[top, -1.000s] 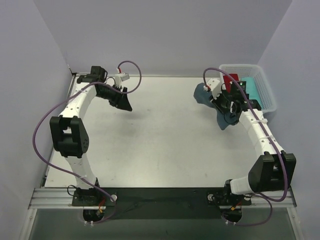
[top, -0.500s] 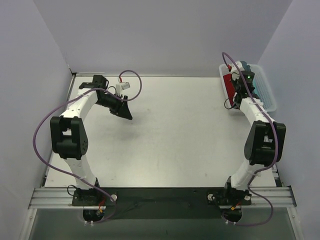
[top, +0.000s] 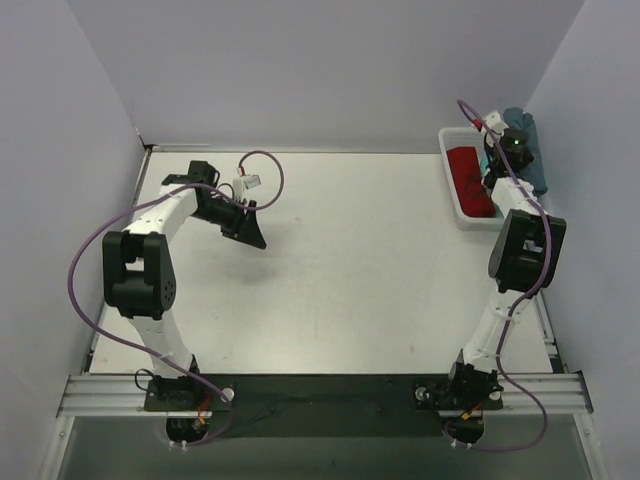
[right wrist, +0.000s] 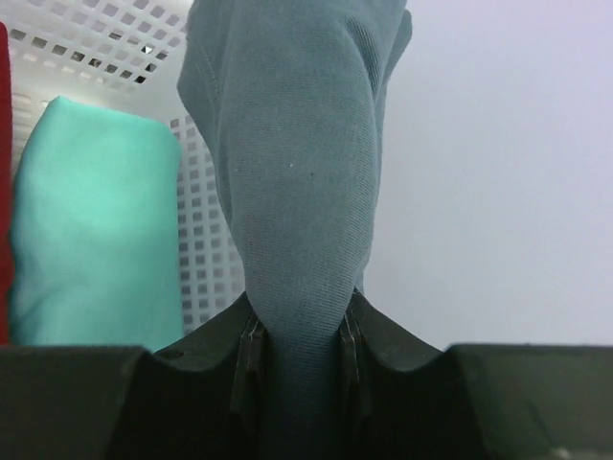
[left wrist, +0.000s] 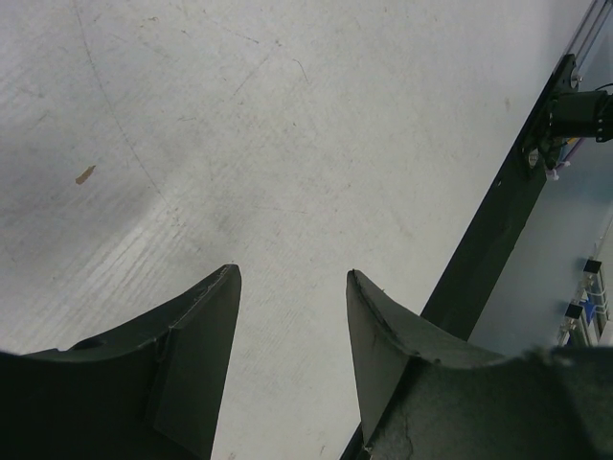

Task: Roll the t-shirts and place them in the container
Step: Place the T-shirt in the bin.

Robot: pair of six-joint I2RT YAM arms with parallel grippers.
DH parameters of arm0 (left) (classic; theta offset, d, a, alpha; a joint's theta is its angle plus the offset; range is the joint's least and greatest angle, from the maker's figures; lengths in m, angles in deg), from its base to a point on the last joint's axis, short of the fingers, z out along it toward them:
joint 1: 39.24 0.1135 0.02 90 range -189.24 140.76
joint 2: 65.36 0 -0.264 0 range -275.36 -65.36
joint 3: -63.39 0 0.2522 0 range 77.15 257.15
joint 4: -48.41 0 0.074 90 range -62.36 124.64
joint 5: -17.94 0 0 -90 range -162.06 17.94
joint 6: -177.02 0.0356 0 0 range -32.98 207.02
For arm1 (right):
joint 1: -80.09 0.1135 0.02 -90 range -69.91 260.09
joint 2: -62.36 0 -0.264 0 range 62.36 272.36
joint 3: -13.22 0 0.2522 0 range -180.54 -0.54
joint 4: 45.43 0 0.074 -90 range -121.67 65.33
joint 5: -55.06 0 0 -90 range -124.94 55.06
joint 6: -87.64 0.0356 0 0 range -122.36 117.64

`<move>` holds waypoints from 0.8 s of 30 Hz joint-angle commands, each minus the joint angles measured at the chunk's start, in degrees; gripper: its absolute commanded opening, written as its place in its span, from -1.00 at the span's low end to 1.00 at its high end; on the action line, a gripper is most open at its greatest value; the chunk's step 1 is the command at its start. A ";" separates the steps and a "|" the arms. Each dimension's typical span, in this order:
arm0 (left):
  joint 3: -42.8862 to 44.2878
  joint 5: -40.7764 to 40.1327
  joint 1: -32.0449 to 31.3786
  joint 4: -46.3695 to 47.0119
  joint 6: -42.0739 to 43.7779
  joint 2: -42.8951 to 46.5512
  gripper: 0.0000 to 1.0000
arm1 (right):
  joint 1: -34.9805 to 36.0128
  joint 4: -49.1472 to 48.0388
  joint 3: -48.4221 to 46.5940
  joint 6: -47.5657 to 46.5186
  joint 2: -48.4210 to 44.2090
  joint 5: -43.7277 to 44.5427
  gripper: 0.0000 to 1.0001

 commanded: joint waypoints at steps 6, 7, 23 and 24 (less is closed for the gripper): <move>0.96 2.37 0.09 1.46 -0.21 0.57 0.16 | 0.25 -1.25 -13.34 -13.18 9.42 1.38 -1.00; 1.13 2.45 0.09 1.54 -0.21 0.48 0.16 | 0.34 0.14 -13.08 -14.05 9.51 1.11 -1.00; 1.40 3.24 -0.17 2.34 -1.53 -0.31 0.16 | 0.78 -2.30 -10.34 -28.04 12.50 8.66 -1.00; 1.31 3.33 -0.26 2.34 -1.53 -0.23 0.16 | 0.78 -1.87 -10.87 -28.12 13.02 9.19 -1.00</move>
